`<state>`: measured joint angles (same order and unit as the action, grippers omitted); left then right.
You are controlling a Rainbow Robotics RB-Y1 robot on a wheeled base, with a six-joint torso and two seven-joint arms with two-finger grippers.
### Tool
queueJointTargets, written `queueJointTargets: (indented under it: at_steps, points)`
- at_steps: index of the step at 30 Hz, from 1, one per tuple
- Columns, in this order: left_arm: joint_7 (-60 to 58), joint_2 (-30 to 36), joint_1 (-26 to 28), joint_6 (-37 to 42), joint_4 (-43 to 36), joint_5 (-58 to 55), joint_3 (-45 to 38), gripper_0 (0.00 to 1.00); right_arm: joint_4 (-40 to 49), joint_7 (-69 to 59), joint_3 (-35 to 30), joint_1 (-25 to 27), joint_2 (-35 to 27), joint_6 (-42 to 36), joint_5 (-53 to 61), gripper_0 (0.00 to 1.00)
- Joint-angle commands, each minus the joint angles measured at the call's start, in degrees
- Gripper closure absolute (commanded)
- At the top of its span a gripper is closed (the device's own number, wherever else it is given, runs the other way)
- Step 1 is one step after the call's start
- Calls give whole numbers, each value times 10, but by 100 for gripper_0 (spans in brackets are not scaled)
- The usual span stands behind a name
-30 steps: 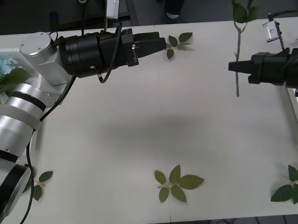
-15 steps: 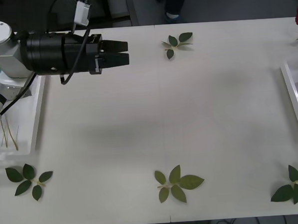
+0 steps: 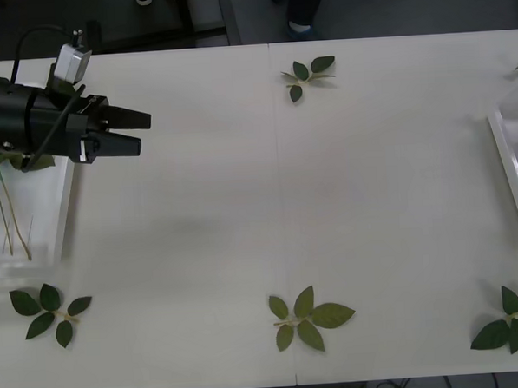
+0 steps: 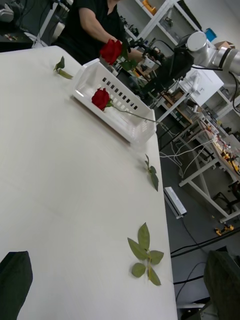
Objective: Place the red flowers into the right box and the blue flowers into the left box. If a person shows an open palm, hand one flower to the person first, then continue sorting.
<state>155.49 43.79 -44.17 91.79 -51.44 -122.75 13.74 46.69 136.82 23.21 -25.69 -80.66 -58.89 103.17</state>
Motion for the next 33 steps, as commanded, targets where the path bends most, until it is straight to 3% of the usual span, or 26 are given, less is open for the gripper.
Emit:
queueJointTargets:
  at_steps: [1,4,12,13,14,16,19,21,24,33]
  points:
    - [-5,31,25,-11,-38,-1,-2,0,-19,18,-4,23,2,25,-36,100]
    - [-5,36,50,-49,-74,-16,13,0,-35,19,-4,34,24,47,-50,100]
    - [-5,66,122,-237,-208,-113,124,0,-56,35,-6,42,67,88,-50,100]
    - [-5,67,123,-246,-213,-115,129,0,-56,36,-6,42,67,88,-50,96]
    - [-5,69,127,-261,-223,-121,139,0,-56,38,-7,42,67,88,-49,76]
    - [-5,69,131,-275,-231,-126,149,0,-55,41,-8,42,67,88,-49,65]
    - [-5,69,142,-305,-248,-138,168,0,-51,45,-15,42,67,81,-49,28]
    - [-5,69,144,-322,-256,-143,177,0,-51,47,-30,42,67,63,-49,14]
    - [-5,68,144,-328,-256,-149,180,0,-46,50,-69,42,65,22,-54,4]
    - [-5,68,145,-323,-249,-153,180,0,23,47,-214,41,77,-147,-10,4]
